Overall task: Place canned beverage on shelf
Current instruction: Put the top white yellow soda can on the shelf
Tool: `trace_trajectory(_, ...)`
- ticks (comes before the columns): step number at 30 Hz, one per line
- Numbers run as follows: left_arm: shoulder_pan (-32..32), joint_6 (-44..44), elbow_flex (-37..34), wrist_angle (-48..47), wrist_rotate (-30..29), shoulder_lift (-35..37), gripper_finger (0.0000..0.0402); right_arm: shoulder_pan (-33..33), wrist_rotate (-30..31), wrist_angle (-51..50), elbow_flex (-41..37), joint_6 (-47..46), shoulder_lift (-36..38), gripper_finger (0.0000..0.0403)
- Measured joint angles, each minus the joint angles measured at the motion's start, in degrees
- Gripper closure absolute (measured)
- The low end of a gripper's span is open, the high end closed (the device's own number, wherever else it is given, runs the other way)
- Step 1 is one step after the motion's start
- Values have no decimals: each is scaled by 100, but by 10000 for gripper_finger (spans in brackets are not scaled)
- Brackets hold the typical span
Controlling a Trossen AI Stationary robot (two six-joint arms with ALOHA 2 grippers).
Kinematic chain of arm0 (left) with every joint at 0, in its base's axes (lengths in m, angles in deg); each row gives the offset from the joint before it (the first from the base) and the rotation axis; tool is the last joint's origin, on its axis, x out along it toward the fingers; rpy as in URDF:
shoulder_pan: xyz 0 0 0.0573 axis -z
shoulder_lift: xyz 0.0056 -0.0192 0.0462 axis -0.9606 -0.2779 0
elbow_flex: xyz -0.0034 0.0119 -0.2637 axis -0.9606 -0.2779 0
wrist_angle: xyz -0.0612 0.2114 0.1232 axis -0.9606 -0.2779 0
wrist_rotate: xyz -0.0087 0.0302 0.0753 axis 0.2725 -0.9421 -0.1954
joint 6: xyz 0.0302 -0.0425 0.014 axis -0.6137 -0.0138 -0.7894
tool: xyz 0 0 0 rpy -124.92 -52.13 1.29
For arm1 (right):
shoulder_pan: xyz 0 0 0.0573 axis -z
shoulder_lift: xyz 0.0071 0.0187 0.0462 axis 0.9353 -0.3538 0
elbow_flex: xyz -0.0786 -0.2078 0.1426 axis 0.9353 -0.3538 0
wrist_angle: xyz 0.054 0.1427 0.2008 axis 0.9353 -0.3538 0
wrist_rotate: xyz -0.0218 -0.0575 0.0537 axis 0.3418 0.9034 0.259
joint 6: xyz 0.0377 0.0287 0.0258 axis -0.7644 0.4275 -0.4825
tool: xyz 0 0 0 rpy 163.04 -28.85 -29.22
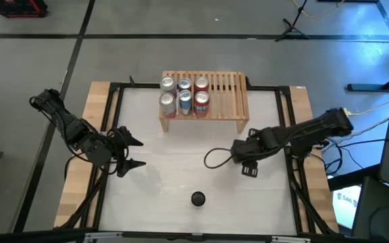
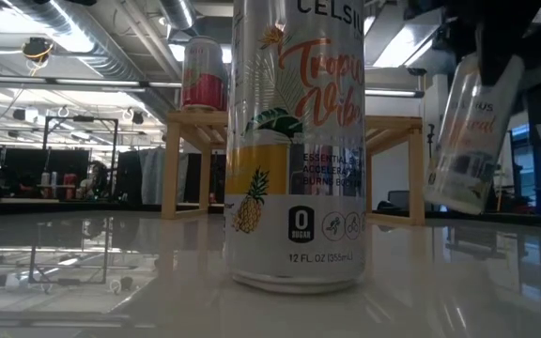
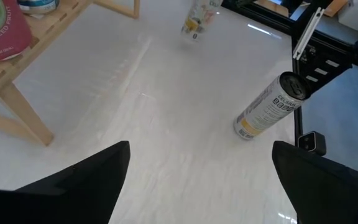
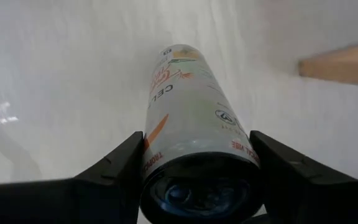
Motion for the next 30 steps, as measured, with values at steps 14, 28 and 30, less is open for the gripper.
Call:
trace_trajectory(14,0,-2,0,-1,2,0,17,202,-207,-385,571,787,-696,179)
trace_trajectory(28,-7,-42,0,-1,0,0,17,529,2,-491,567,1554,-911,179)
trace_trajectory(30,-7,-42,0,-1,0,0,17,529,-8,-487,558,1789,-1033,179)
